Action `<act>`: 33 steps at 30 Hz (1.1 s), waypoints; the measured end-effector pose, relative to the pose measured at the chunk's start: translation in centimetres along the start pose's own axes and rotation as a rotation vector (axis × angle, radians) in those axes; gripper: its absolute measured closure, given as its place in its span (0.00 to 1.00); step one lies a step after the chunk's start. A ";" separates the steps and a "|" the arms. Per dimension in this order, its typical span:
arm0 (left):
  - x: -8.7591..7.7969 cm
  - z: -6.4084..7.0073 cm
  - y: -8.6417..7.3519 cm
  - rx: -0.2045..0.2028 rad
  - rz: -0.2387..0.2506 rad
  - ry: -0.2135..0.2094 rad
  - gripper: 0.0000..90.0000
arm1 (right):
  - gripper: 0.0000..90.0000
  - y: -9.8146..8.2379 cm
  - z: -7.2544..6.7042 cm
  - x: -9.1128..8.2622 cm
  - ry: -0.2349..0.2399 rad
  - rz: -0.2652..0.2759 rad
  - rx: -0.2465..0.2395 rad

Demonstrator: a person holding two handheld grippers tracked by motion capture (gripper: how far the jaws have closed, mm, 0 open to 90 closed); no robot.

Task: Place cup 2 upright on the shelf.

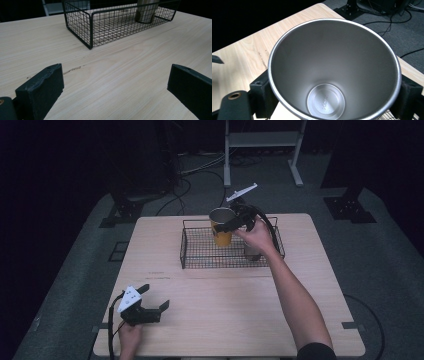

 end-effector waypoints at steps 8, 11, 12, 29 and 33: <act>0.0 0.0 0.0 0.001 0.002 0.000 0.00 | 0.14 -0.4 0.5 1.0 -0.014 -0.006 0.013; 0.0 0.0 0.0 0.000 0.004 0.000 0.00 | 0.14 -0.7 0.6 1.4 -0.016 -0.013 0.023; 0.0 0.0 0.0 0.000 0.004 0.000 0.00 | 0.14 -0.9 0.7 1.5 -0.016 -0.016 0.023; 0.0 0.0 0.0 0.005 0.002 -0.001 0.00 | 0.14 -2.6 0.1 4.6 -0.015 -0.088 0.018; 0.0 0.0 0.0 0.004 0.004 -0.002 0.00 | 0.14 -2.8 0.0 4.9 -0.012 -0.089 0.024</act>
Point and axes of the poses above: each handheld gripper's, and its own axes: x roughly forward along the jaws, y roughly out of its top, z roughly to its right, the point moved 6 cm from there along x, roughly forward along the jaws, and after that the axes turned 14 degrees about z, right-handed, at the moved point
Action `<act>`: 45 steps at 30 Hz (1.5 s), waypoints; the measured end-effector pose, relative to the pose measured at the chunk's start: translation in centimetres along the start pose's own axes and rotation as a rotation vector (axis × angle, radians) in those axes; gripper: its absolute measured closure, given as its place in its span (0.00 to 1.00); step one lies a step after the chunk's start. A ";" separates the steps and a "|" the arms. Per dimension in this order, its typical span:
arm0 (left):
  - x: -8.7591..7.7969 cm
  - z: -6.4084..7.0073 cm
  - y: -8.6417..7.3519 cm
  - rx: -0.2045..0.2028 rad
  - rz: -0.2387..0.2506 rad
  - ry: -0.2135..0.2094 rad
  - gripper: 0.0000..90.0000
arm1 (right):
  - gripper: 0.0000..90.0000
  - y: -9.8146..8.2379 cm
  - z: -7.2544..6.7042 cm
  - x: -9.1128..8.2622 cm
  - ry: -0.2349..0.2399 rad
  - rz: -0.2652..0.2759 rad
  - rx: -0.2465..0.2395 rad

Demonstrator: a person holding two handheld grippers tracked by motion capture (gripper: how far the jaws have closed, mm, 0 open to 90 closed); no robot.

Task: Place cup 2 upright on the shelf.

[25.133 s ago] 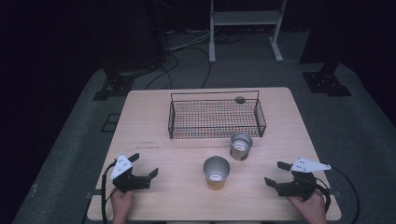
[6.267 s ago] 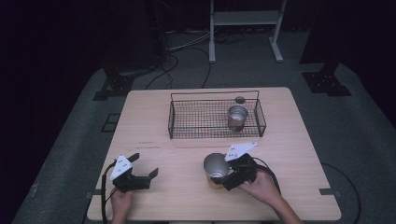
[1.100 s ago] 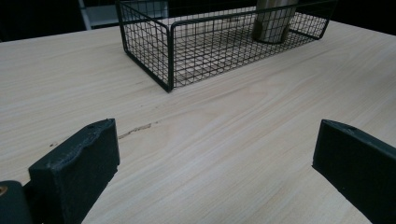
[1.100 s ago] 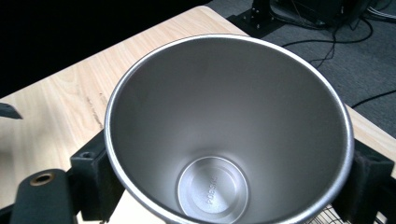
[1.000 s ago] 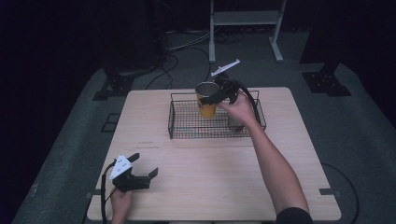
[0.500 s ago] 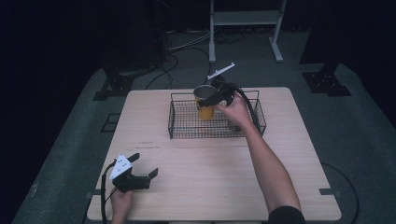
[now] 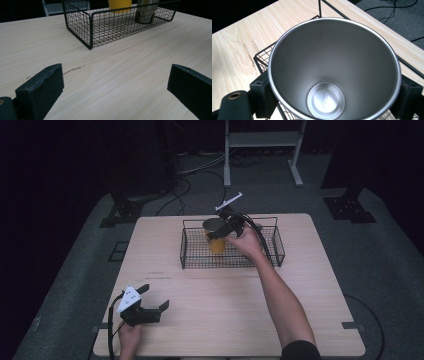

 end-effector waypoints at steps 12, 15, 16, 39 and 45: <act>0.0 0.0 0.0 -0.003 0.004 0.001 0.00 | 0.14 -0.6 0.0 0.9 -0.015 -0.020 0.000; 0.0 0.0 0.0 -0.003 0.004 0.000 0.00 | 0.14 -0.8 0.2 1.1 -0.019 -0.022 0.011; 0.0 0.0 0.0 -0.004 0.004 0.000 0.00 | 0.14 -0.9 0.2 1.2 -0.015 -0.024 0.022; 0.0 0.0 0.0 0.001 0.002 -0.002 0.00 | 0.14 -3.2 0.9 2.9 -0.056 -0.098 0.027; 0.0 0.0 0.0 0.001 0.002 -0.002 0.00 | 0.14 -3.3 0.6 2.8 -0.058 -0.103 0.008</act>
Point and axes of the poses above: each handheld gripper's, and its own axes: x roughly forward along the jaws, y roughly out of its top, z roughly to its right, the point moved 6 cm from there along x, roughly forward along the jaws, and after that the axes turned 14 degrees about z, right-handed, at the moved point
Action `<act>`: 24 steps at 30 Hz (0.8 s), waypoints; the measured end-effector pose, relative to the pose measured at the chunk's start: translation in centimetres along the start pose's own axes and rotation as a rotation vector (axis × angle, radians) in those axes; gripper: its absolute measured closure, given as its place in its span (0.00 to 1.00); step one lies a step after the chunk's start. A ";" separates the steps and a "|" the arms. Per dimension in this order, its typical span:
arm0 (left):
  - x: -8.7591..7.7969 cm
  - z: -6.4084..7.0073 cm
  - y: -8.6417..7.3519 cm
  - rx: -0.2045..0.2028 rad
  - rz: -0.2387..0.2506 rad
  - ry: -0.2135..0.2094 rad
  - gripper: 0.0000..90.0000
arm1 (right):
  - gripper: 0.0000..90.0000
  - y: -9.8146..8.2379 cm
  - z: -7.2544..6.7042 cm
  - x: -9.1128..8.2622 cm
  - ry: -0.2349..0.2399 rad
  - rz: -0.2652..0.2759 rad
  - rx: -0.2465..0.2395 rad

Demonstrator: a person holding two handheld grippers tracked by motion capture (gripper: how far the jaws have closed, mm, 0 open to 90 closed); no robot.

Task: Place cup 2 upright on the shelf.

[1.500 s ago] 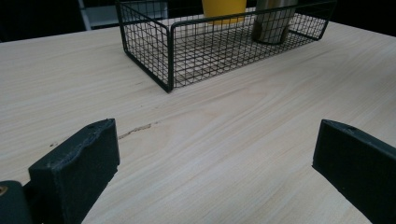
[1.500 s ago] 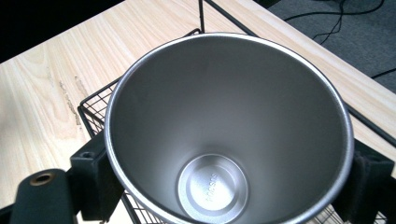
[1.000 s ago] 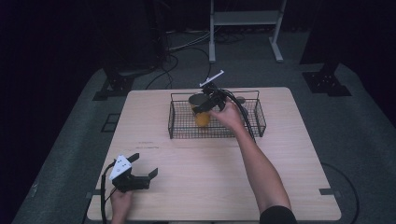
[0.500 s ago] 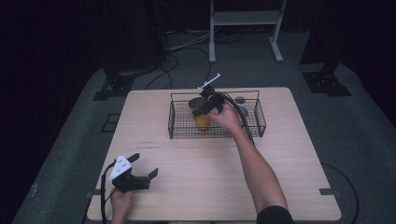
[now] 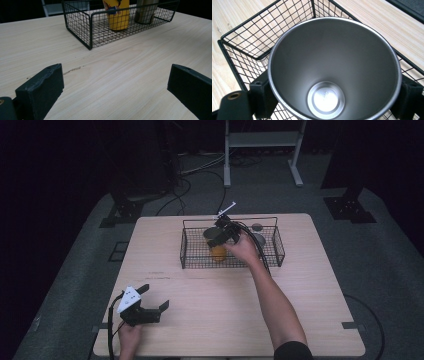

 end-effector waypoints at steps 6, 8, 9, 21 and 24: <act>0.0 0.0 0.0 0.002 0.000 -0.001 0.00 | 0.14 -0.4 -0.3 -0.2 -0.004 0.023 -0.015; 0.0 0.0 0.0 0.004 -0.001 -0.002 0.00 | 0.14 -0.6 -0.3 -0.4 0.002 0.021 -0.011; 0.0 0.0 0.0 0.005 -0.001 -0.002 0.00 | 0.14 -0.6 -0.4 -0.4 0.003 0.022 -0.014; 0.1 0.1 0.0 0.004 -0.003 -0.005 0.00 | 0.14 -1.3 -1.3 -0.7 -0.001 0.042 -0.057; 0.1 0.1 0.0 0.002 -0.004 -0.004 0.00 | 0.14 -1.4 -1.5 -0.7 -0.005 0.036 -0.071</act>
Point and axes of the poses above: each handheld gripper's, and its own axes: x roughly forward along the jaws, y roughly out of its top, z roughly to its right, the point moved 6 cm from there along x, roughly forward along the jaws, and after that the axes turned 14 degrees about z, right-handed, at the moved point
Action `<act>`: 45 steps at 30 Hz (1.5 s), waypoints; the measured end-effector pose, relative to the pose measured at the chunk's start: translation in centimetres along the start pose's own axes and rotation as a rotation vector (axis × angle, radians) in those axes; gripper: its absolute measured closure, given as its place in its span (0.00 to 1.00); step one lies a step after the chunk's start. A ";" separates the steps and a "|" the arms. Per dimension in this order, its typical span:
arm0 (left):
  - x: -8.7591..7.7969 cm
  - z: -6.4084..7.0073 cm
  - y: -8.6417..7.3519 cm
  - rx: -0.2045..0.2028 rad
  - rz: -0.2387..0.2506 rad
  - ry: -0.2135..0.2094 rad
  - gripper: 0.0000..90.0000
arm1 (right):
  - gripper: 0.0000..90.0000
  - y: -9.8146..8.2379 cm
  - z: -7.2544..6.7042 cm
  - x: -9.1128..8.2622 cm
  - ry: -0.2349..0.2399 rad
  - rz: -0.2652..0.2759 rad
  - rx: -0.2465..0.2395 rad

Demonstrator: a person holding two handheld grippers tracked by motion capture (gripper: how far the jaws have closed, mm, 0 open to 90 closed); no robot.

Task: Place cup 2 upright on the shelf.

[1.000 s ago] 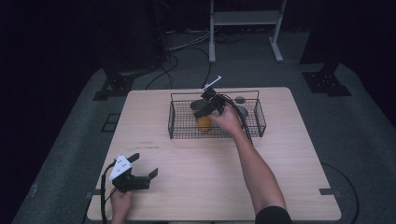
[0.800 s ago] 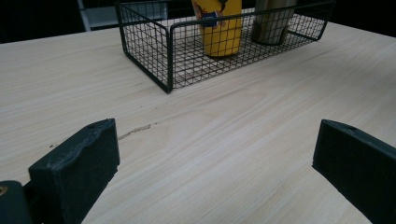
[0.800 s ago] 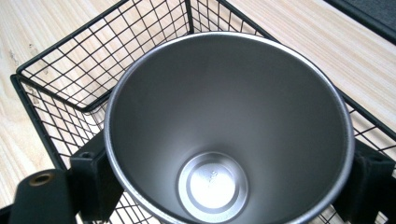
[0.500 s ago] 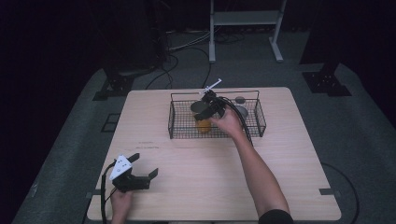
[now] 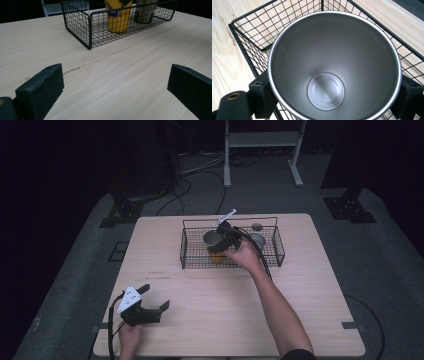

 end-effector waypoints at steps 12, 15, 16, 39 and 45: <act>0.0 0.0 0.0 -0.001 0.002 0.001 0.00 | 0.08 0.1 0.1 0.0 -0.020 0.009 -0.010; 0.0 0.0 0.0 0.003 0.001 0.000 0.00 | 0.05 0.2 -0.1 -0.1 -0.007 0.016 -0.010; 0.0 0.0 0.0 0.003 0.001 -0.001 0.00 | 0.03 0.3 -0.2 -0.1 -0.007 0.020 -0.008; 0.1 -0.1 0.0 -0.002 -0.005 0.005 0.00 | 0.01 2.0 0.2 -2.2 0.035 0.147 0.043; 0.1 -0.1 0.0 -0.003 -0.004 0.007 0.00 | 0.01 2.6 0.2 -3.7 0.044 0.179 0.036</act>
Point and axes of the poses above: each handheld gripper's, and its own axes: x roughly forward along the jaws, y roughly out of its top, z roughly to its right, the point moved 6 cm from there along x, roughly forward along the jaws, and after that the axes turned 14 degrees about z, right-handed, at the moved point
